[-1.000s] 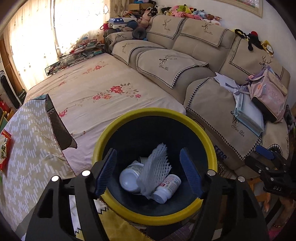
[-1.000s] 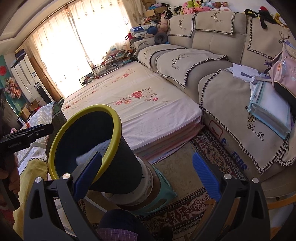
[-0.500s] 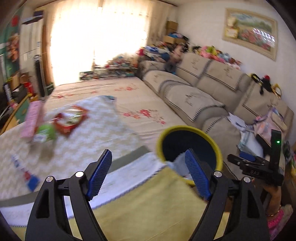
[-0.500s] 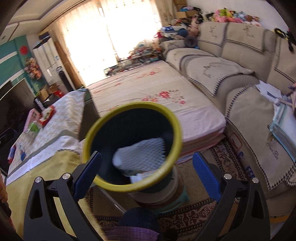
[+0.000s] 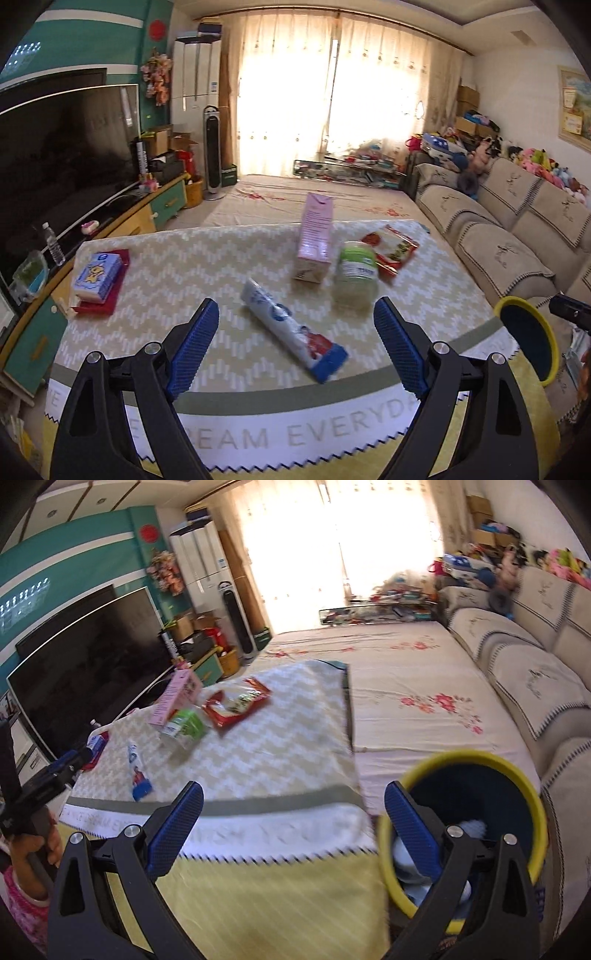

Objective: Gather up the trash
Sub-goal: 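Reach the right gripper to the red snack packet and grasp it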

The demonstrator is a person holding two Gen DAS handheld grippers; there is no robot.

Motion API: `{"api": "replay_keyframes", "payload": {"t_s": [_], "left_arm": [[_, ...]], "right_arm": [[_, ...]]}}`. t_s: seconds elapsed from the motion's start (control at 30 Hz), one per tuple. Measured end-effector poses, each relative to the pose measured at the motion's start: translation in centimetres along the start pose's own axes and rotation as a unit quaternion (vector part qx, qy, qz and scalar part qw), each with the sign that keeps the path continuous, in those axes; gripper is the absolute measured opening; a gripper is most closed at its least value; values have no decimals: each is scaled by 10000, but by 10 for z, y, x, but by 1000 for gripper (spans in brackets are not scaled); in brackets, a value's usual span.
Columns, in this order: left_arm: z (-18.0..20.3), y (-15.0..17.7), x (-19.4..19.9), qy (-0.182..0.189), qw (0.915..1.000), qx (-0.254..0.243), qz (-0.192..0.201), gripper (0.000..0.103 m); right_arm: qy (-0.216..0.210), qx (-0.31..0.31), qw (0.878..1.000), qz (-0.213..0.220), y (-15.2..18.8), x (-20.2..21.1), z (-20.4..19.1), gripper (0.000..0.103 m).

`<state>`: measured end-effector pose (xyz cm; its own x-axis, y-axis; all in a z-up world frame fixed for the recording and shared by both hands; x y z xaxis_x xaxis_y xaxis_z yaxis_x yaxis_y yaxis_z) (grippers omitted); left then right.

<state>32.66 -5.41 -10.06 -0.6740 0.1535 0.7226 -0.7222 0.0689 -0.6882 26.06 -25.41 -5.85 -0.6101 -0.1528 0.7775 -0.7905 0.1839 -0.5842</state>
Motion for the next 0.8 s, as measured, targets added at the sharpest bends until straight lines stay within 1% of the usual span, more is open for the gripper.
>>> {"api": "replay_keyframes", "payload": {"t_s": [0.07, 0.17, 0.23, 0.33, 0.43, 0.5, 0.63, 0.73, 0.8], "left_arm": [[-16, 1, -4, -116, 9998, 149, 66, 85], [-33, 4, -7, -123, 9990, 388, 169, 85], [-41, 6, -5, -199, 9984, 473, 238, 85], [-47, 10, -2, -425, 9969, 566, 346, 85], [-56, 13, 1, -499, 9957, 684, 371, 87], [-60, 13, 1, -526, 9948, 783, 381, 87], [-63, 14, -5, -497, 9946, 859, 316, 87], [-61, 16, -9, -480, 9950, 829, 275, 87], [-60, 16, -10, -472, 9951, 824, 272, 87]], "right_arm": [[-23, 146, 9999, -33, -18, -12, -20, 94], [45, 277, 9996, -72, -44, -32, -42, 94], [9, 278, 9995, -119, -58, -47, -50, 94], [-120, 208, 9994, -260, -80, -73, -57, 94], [-65, 72, 9988, -470, -99, -106, -59, 94], [43, -12, 9984, -569, -108, -124, -60, 93], [283, -113, 9967, -749, -123, -154, -63, 85], [337, -175, 9950, -921, -127, -171, -68, 79], [302, -208, 9942, -1016, -130, -181, -73, 75]]}}
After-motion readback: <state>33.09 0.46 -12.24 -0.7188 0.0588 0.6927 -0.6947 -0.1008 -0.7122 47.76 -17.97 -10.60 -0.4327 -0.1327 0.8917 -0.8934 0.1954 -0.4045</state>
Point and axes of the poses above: each gripper's, at about its wrist camera, not at the fingertips, and x roughly against the way its jaws point, z to its right, y to its underside, the point moved 2 cm from there along -x, roughly the way its jaws point, and after that the axes turned 13 degrees about -z, right-handed, at the moved point
